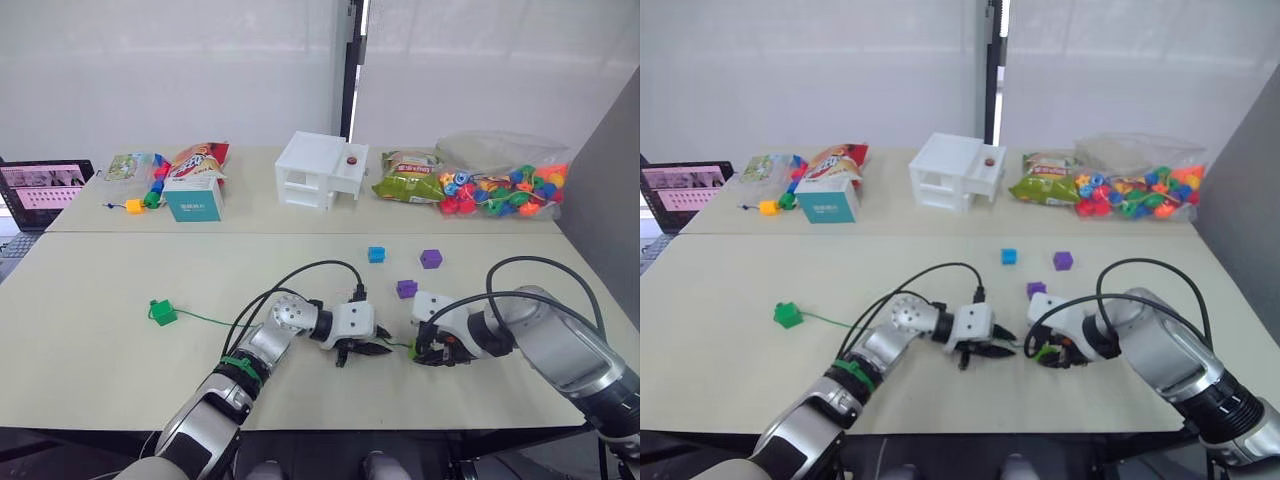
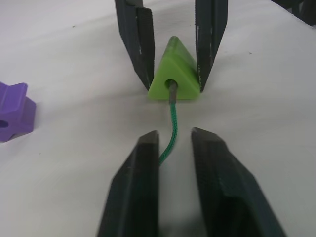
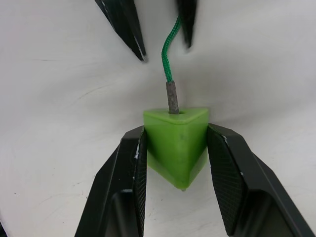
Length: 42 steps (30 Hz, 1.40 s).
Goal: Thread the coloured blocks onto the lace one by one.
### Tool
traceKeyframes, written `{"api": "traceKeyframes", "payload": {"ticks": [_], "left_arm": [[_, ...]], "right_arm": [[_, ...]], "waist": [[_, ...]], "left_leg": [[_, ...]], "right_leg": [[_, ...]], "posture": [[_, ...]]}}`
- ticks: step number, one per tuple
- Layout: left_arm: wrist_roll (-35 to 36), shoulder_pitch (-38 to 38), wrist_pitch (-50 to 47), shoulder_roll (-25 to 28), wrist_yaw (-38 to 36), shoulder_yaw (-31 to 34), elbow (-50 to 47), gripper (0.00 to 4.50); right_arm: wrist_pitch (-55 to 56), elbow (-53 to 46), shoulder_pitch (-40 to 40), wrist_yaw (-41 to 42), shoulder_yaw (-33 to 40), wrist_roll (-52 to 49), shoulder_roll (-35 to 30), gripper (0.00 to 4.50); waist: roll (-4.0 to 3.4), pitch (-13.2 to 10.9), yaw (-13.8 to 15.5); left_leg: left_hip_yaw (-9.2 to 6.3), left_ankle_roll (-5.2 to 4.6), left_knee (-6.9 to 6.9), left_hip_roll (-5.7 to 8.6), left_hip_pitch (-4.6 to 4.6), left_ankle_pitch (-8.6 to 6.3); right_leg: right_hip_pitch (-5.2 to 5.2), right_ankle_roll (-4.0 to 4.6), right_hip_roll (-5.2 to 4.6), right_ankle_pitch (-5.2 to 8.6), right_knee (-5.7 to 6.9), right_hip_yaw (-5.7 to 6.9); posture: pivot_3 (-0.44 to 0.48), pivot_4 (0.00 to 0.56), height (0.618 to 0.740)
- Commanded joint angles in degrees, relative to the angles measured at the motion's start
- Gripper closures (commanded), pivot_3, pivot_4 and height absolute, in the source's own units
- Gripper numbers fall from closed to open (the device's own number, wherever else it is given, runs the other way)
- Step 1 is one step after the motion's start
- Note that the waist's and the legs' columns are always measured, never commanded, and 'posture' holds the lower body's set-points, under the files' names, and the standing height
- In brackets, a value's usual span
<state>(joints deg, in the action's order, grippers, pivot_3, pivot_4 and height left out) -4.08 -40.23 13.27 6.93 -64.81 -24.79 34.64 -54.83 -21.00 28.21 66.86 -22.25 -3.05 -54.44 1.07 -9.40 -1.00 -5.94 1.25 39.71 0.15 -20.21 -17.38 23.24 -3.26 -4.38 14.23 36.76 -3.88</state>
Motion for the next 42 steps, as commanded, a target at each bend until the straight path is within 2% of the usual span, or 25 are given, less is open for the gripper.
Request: {"api": "traceKeyframes", "payload": {"ticks": [1, 8, 16, 19, 22, 23, 32, 34, 35, 40, 42], "left_arm": [[-0.4, -0.7, -0.1, -0.7, 0.3, -0.6, 0.6, 4.50], [0.5, -1.4, 0.7, -1.7, -1.1, -0.3, 1.2, 4.50], [-0.2, -3.5, 1.4, -7.0, 0.3, -0.7, 4.3, 4.50], [-1.9, -4.4, 2.4, -7.2, 1.8, -1.2, 5.9, 4.50], [0.0, -4.1, -0.1, -6.8, 0.5, 0.0, 4.6, 4.50], [0.7, -3.9, -0.9, -6.4, -0.1, 0.5, 3.8, 3.96], [4.2, -3.4, -5.8, -2.0, -1.6, 4.1, -2.6, 1.11], [4.0, -3.5, -5.4, 0.1, -1.6, 4.8, -3.5, 0.41], [4.3, -3.4, -5.2, 0.9, -2.1, 5.0, -4.0, 0.10], [4.6, -3.3, -5.1, 1.1, -2.3, 4.3, -4.3, 0.00], [4.8, -3.6, -4.8, 0.0, -2.0, 3.9, -3.6, 0.00]], "right_arm": [[0.6, -0.6, -0.4, 0.0, -1.9, -1.2, 0.9, 3.22], [0.4, -1.0, -0.9, -0.3, -1.5, -1.4, 0.6, 3.22], [0.0, -1.4, -1.0, -0.8, -1.5, -1.8, 0.7, 3.22], [-0.1, -1.7, -1.1, -1.0, -1.5, -1.8, 0.6, 3.22], [-0.3, -2.0, -1.5, -1.1, -1.3, -1.9, 0.4, 3.22], [-0.3, -2.0, -1.5, -1.1, -1.3, -1.9, 0.4, 3.22], [0.0, -1.4, -1.1, -1.5, -1.4, -1.9, 1.0, 3.22], [1.4, -1.5, -1.1, -2.1, -1.4, -0.8, 0.7, 2.15], [0.8, -2.2, -1.4, -1.8, -0.6, -1.6, 0.3, 1.85], [-2.9, -6.2, -4.7, -3.3, 7.0, -5.1, -1.8, 0.12], [-5.7, -8.8, -7.3, -3.8, 11.4, -7.5, -2.8, 0.02]], "waist": [[0.00, 0.0, 0.0], [0.00, 0.0, 0.0], [0.01, 0.0, 0.0], [0.02, 0.0, 0.1], [0.02, 0.0, 0.1], [0.02, 0.0, 0.1], [0.02, 0.0, -0.2], [0.02, 0.0, -0.2], [0.02, 0.0, -0.2], [0.01, 0.0, 0.4], [0.01, 0.0, 0.7]], "left_leg": [[0.00, 0.00, 0.00, 0.00, 0.00, 0.00], [0.00, 0.00, 0.00, 0.00, 0.00, 0.00], [0.00, 0.00, 0.00, 0.00, 0.00, 0.00], [0.00, 0.00, 0.01, 0.01, -0.01, 0.00], [0.00, 0.00, 0.00, 0.01, 0.00, 0.00], [0.00, 0.00, 0.00, 0.01, 0.00, 0.00], [0.00, 0.00, -0.02, -0.02, 0.01, 0.00], [0.00, 0.00, -0.01, -0.01, 0.00, 0.00], [0.00, 0.00, -0.01, -0.01, 0.00, 0.00], [-0.02, -0.02, -0.02, 0.02, -0.06, -0.01], [-0.01, -0.05, 0.00, 0.06, -0.12, -0.03]], "right_leg": [[0.00, 0.00, 0.00, 0.00, 0.00, 0.00], [0.00, 0.00, 0.00, 0.00, 0.00, 0.00], [0.00, 0.00, 0.01, 0.00, -0.02, 0.00], [-0.02, 0.00, -0.01, 0.00, -0.04, 0.00], [-0.02, 0.00, -0.01, 0.00, -0.03, 0.00], [-0.02, 0.00, 0.00, 0.00, -0.02, 0.00], [0.00, 0.00, 0.01, 0.00, -0.02, 0.00], [-0.01, 0.00, 0.00, 0.00, -0.02, 0.00], [0.00, 0.00, 0.01, 0.00, -0.03, 0.00], [0.02, 0.00, -0.04, 0.00, -0.03, 0.01], [0.03, -0.02, -0.07, 0.00, -0.07, 0.02]], "posture": [[0.000, 0.150, 0.740], [0.000, 0.150, 0.740], [0.000, 0.150, 0.740], [0.000, 0.150, 0.740], [0.000, 0.150, 0.740], [0.000, 0.150, 0.740], [0.000, 0.150, 0.740], [0.000, 0.150, 0.740], [0.000, 0.150, 0.740], [0.000, 0.150, 0.740], [0.000, 0.150, 0.740]]}}
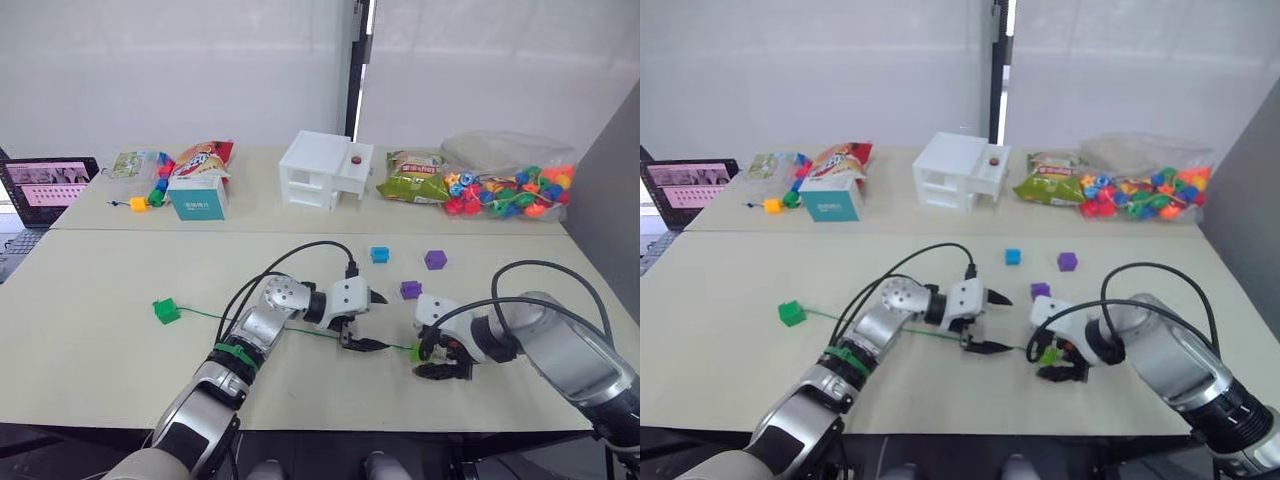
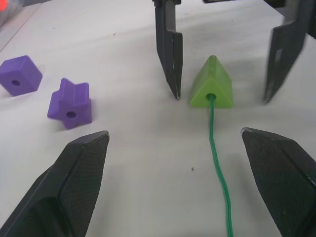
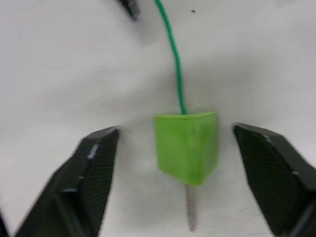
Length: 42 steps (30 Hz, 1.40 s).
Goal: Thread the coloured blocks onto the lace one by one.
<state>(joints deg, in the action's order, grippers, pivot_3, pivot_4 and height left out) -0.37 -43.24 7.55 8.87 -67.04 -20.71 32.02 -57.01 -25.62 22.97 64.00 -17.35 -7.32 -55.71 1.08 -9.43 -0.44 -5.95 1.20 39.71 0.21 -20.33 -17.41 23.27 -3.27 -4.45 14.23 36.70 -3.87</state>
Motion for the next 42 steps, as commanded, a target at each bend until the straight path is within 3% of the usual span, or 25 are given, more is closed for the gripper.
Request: {"api": "traceKeyframes", "payload": {"ticks": [1, 10, 18, 22, 28, 29, 36, 41, 42], "left_arm": [[1.1, -0.7, 1.2, -2.5, 0.1, -0.5, -0.7, 0.00], [-1.0, -3.4, 5.1, -10.3, -0.3, -4.4, 6.2, 0.00], [-6.1, -6.2, 9.6, -13.5, 2.9, -6.9, 15.3, 0.00], [-7.8, -7.0, 8.5, -13.4, 3.6, -7.3, 17.3, 1.20], [-8.9, -7.8, 6.1, -11.9, 3.1, -7.5, 18.9, 3.18], [-8.8, -7.7, 6.1, -11.9, 3.0, -7.5, 18.8, 3.29], [-8.7, -7.1, 6.2, -11.5, 2.7, -7.7, 17.6, 3.29], [-8.2, -6.3, 6.7, -10.4, 1.8, -7.5, 16.1, 3.30], [-8.2, -6.2, 6.6, -10.3, 1.7, -7.6, 15.8, 3.30]], "right_arm": [[-4.7, -5.8, -3.8, -1.0, 8.4, -4.4, -2.5, 0.02], [-12.8, -18.4, -22.5, -5.3, 25.5, -10.3, -5.9, 0.02], [-17.1, -22.9, -27.9, -11.3, 32.9, -13.0, -3.6, 0.02], [-17.4, -23.6, -28.9, -12.9, 34.0, -14.2, -3.4, 0.00], [-15.1, -21.8, -26.3, -15.8, 31.7, -15.3, -3.3, 0.00], [-14.3, -21.1, -25.6, -16.3, 31.1, -15.2, -3.2, 0.00], [-7.7, -14.6, -20.6, -18.5, 23.7, -13.7, -4.0, 0.00], [-1.1, -6.4, -13.5, -17.4, 10.9, -9.4, -4.3, 0.00], [-0.2, -5.3, -13.0, -17.2, 9.8, -8.9, -4.4, 0.26]], "waist": [[-0.01, 0.0, 0.5], [0.04, 0.0, 1.1], [0.05, 0.0, 0.9], [0.05, 0.0, 1.1], [0.05, 0.0, 1.0], [0.05, 0.0, 0.9], [0.05, 0.0, 0.9], [0.03, 0.0, 0.2], [0.03, 0.0, 0.1]], "left_leg": [[0.00, -0.01, 0.00, 0.02, -0.04, 0.00], [0.02, -0.13, 0.04, 0.02, -0.11, -0.07], [0.11, -0.14, 0.04, -0.03, -0.08, -0.07], [0.11, -0.14, 0.04, -0.02, -0.11, -0.07], [0.11, -0.14, 0.04, -0.02, -0.08, -0.07], [0.11, -0.14, 0.04, -0.03, -0.01, -0.07], [0.12, -0.14, 0.03, -0.03, 0.01, -0.07], [0.15, -0.13, 0.03, -0.05, 0.04, -0.07], [0.14, -0.13, 0.02, -0.05, 0.04, -0.07]], "right_leg": [[0.01, -0.02, -0.01, -0.01, -0.03, 0.00], [0.00, -0.04, 0.01, -0.01, -0.16, 0.01], [-0.13, -0.05, 0.06, 0.00, -0.50, -0.02], [-0.13, -0.06, 0.04, -0.01, -0.52, -0.02], [-0.16, -0.07, 0.05, -0.01, -0.53, -0.02], [-0.23, -0.07, 0.05, -0.01, -0.53, -0.02], [-0.22, -0.08, 0.04, 0.00, -0.52, -0.03], [-0.21, -0.07, 0.05, 0.00, -0.51, -0.03], [-0.21, -0.07, 0.05, 0.00, -0.50, -0.03]], "posture": [[0.000, 0.150, 0.740], [0.000, 0.150, 0.740], [0.000, 0.150, 0.740], [0.000, 0.150, 0.740], [0.000, 0.150, 0.740], [0.000, 0.150, 0.740], [0.000, 0.150, 0.740], [0.000, 0.150, 0.740], [0.000, 0.150, 0.740]]}}
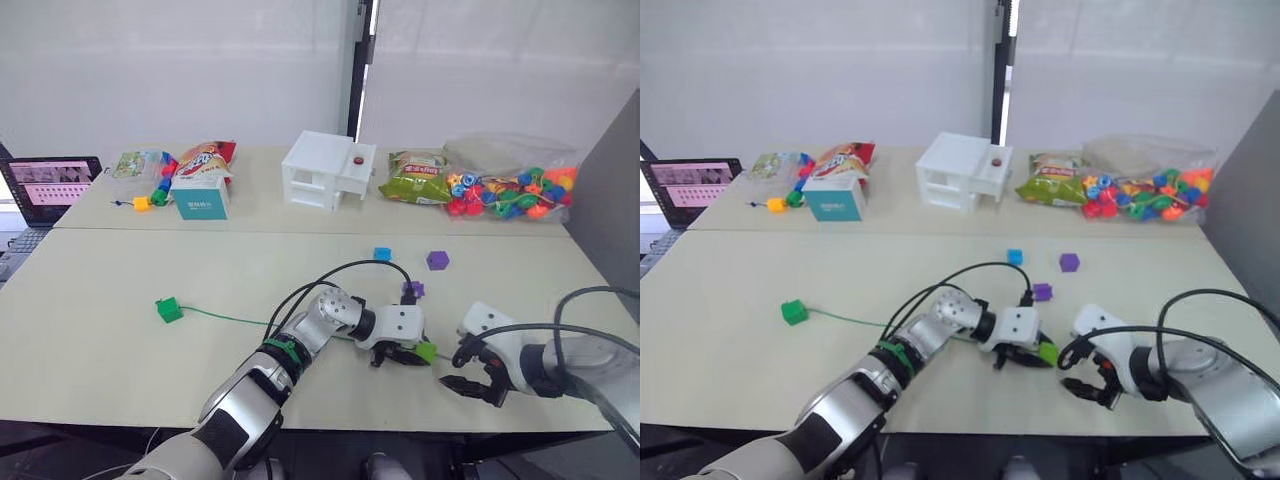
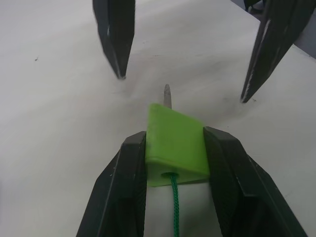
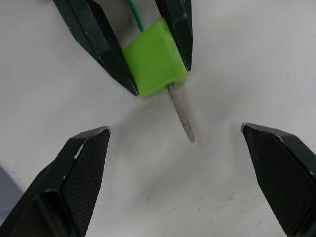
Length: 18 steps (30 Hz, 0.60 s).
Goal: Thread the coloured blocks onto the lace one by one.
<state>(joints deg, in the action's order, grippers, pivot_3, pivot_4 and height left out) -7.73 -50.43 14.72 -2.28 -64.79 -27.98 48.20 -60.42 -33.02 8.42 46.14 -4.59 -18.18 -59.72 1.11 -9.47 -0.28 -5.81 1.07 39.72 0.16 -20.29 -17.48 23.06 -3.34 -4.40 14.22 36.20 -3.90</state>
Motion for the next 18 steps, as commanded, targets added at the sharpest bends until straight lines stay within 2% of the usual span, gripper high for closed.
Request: {"api": "traceKeyframes", "payload": {"ticks": [1, 4, 13, 18], "left_arm": [[-0.8, 1.2, -0.7, 1.0, -0.7, -0.4, -0.7, 3.30], [-0.6, 1.6, -1.2, 1.2, -0.9, -0.4, -1.7, 3.30], [-1.2, 1.7, -1.7, 2.7, 0.4, -0.2, -3.6, 3.30], [-1.6, 2.7, -0.4, 6.4, -1.6, -0.8, -7.4, 3.30]], "right_arm": [[4.0, 3.0, 2.0, 1.0, -3.8, 2.2, -0.3, 0.55], [5.2, 4.8, 2.5, 2.3, -5.5, 2.3, -0.4, 1.44], [7.2, 6.8, 2.3, 4.1, -6.8, 3.3, -1.6, 4.48], [8.9, 9.5, 4.5, 5.2, -8.0, 4.1, -1.2, 4.50]], "waist": [[0.00, 0.0, -0.2], [0.02, 0.0, -0.5], [0.03, 0.0, -0.5], [0.02, 0.0, -0.7]], "left_leg": [[-0.01, 0.00, -0.01, 0.00, -0.01, 0.00], [-0.03, 0.00, 0.00, -0.02, 0.00, 0.00], [-0.03, 0.00, 0.03, -0.02, 0.04, 0.00], [-0.02, 0.00, 0.02, -0.03, 0.05, 0.00]], "right_leg": [[0.02, 0.00, 0.01, 0.00, 0.00, 0.00], [0.00, 0.00, 0.02, 0.00, 0.00, 0.00], [-0.06, 0.00, 0.02, 0.00, 0.00, 0.00], [-0.04, 0.00, 0.03, 0.00, 0.01, 0.00]], "posture": [[0.000, 0.150, 0.740], [0.000, 0.150, 0.740], [0.000, 0.150, 0.740], [0.000, 0.150, 0.740]]}}
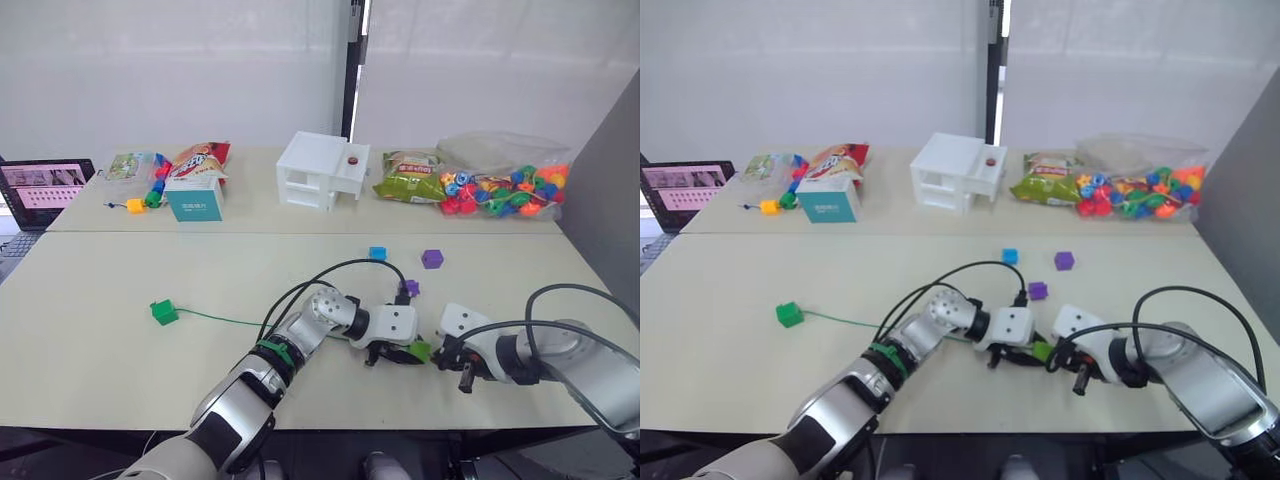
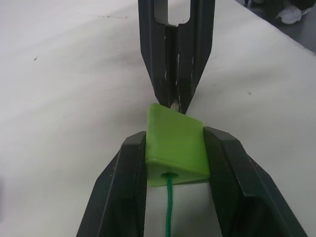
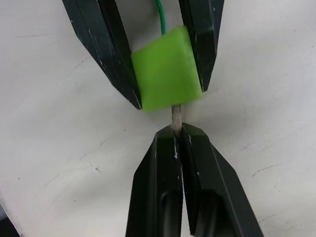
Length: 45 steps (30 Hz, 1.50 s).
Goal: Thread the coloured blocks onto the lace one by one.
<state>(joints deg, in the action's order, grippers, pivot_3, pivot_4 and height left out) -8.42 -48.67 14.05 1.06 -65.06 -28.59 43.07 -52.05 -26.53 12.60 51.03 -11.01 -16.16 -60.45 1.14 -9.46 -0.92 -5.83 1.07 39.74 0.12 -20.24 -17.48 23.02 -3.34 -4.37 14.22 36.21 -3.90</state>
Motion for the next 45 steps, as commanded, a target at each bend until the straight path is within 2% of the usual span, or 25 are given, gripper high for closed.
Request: {"api": "traceKeyframes", "payload": {"ticks": [1, 5, 11, 15, 20, 25, 28, 34, 38, 40, 45], "left_arm": [[-0.5, 1.4, -0.2, 3.9, -1.7, 0.2, -3.6, 3.30], [1.7, 4.0, -3.0, 9.7, -2.8, 2.8, -11.7, 3.30], [3.8, 11.0, -5.8, 22.8, -4.1, 7.4, -22.8, 3.30], [7.1, 15.0, -8.1, 30.7, -4.5, 12.4, -26.7, 3.30], [8.4, 19.1, -5.5, 41.4, -5.7, 17.8, -23.1, 3.30], [8.7, 20.9, -2.0, 49.4, -7.2, 20.9, -17.5, 3.30], [9.5, 21.3, -0.9, 51.7, -8.2, 22.2, -15.5, 3.30], [5.1, 18.5, 4.3, 58.3, -5.4, 22.6, -3.9, 3.30], [3.6, 15.6, 5.5, 59.7, -4.7, 22.5, 2.8, 3.30], [5.0, 13.4, 4.2, 58.7, -5.0, 23.3, 3.7, 2.27], [13.0, 4.8, -4.3, 52.6, -10.9, 26.2, -1.1, 0.67]], "right_arm": [[1.0, 3.5, 0.9, 0.6, -2.0, 2.3, -0.5, 4.50], [2.0, 4.8, 3.2, 2.0, -3.2, 2.8, -0.3, 4.50], [3.7, 7.1, 6.7, 4.3, -5.6, 3.8, 1.3, 4.50], [5.3, 9.3, 9.8, 5.9, -7.4, 4.8, 2.5, 4.50], [7.3, 12.2, 13.4, 7.9, -9.2, 6.4, 4.4, 4.50], [9.1, 14.4, 15.1, 9.3, -10.2, 7.9, 5.8, 4.50], [10.2, 15.6, 15.6, 10.0, -10.6, 8.7, 6.5, 4.50], [11.4, 16.7, 16.0, 11.3, -10.6, 10.0, 7.3, 4.50], [11.8, 16.9, 15.9, 11.7, -10.3, 10.3, 7.2, 4.50], [11.8, 16.8, 15.8, 11.9, -10.2, 10.3, 7.2, 4.50], [11.0, 14.7, 15.2, 13.4, -9.4, 10.2, 6.0, 4.50]], "waist": [[-0.01, 0.0, -0.1], [-0.01, 0.0, -0.3], [-0.02, 0.0, -0.6], [-0.02, 0.0, -1.2], [-0.02, 0.0, -1.9], [-0.03, 0.0, -1.9], [-0.04, 0.0, -2.1], [-0.04, 0.0, -2.4], [-0.05, 0.0, -2.5], [-0.03, 0.0, -2.4], [0.10, -0.1, -1.4]], "left_leg": [[0.00, 0.00, -0.01, 0.00, 0.00, 0.00], [0.00, 0.00, 0.00, -0.02, 0.02, 0.00], [0.00, 0.00, -0.02, -0.05, 0.02, 0.00], [-0.01, 0.00, -0.04, -0.08, 0.03, 0.00], [-0.02, 0.00, -0.07, -0.08, 0.07, 0.00], [-0.01, 0.00, -0.14, -0.08, 0.10, -0.01], [0.01, 0.00, -0.15, -0.09, 0.10, -0.01], [0.02, 0.00, -0.22, -0.08, 0.09, -0.01], [0.03, 0.00, -0.25, -0.07, 0.07, 0.00], [0.03, 0.00, -0.25, -0.06, 0.06, 0.00], [0.02, 0.00, -0.19, -0.05, -0.05, 0.00]], "right_leg": [[0.00, 0.00, 0.00, 0.00, 0.00, 0.00], [0.00, 0.00, 0.00, 0.00, 0.02, 0.00], [0.07, 0.00, 0.01, 0.00, 0.08, 0.00], [0.10, 0.01, 0.03, 0.00, 0.13, 0.00], [0.26, 0.02, 0.02, 0.00, 0.48, 0.01], [0.33, 0.05, 0.01, 0.01, 0.56, 0.01], [0.35, 0.05, 0.03, 0.01, 0.57, 0.01], [0.45, 0.07, 0.03, 0.02, 0.67, 0.01], [0.54, 0.08, 0.02, 0.02, 0.77, 0.01], [0.54, 0.08, 0.00, 0.02, 0.80, 0.01], [0.59, 0.08, -0.01, 0.02, 0.83, 0.03]], "posture": [[0.000, 0.150, 0.740], [0.000, 0.150, 0.740], [0.000, 0.150, 0.740], [0.000, 0.150, 0.740], [0.000, 0.150, 0.740], [0.000, 0.150, 0.740], [0.000, 0.150, 0.740], [0.000, 0.150, 0.740], [0.000, 0.150, 0.740], [0.000, 0.150, 0.740], [0.000, 0.150, 0.740]]}}
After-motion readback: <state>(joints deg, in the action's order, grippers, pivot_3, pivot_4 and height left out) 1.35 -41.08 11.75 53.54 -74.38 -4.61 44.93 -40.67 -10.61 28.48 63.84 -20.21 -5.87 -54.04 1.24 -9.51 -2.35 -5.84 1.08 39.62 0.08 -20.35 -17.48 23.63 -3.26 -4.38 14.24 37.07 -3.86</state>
